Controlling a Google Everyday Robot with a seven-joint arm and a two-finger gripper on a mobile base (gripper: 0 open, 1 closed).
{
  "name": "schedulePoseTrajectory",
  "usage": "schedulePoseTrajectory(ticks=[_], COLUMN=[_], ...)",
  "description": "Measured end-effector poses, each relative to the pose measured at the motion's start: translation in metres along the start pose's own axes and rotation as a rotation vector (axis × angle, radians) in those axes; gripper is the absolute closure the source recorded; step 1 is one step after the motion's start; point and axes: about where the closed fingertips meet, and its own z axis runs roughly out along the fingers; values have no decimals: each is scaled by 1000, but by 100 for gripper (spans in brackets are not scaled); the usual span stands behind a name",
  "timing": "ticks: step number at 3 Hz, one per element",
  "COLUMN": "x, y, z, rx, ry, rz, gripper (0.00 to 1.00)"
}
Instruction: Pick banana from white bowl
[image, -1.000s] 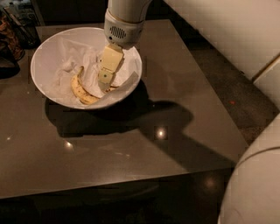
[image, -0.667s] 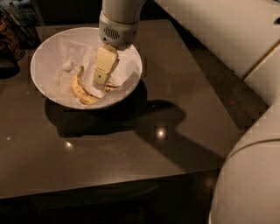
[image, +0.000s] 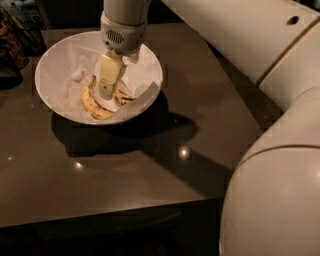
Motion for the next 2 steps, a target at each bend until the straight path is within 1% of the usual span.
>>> schedulePoseTrajectory(ticks=[1, 2], x=[-5, -5], y=[0, -2], z=[2, 10], rx=[-11, -30], ry=[-2, 4], rz=[5, 27], gripper=[24, 25])
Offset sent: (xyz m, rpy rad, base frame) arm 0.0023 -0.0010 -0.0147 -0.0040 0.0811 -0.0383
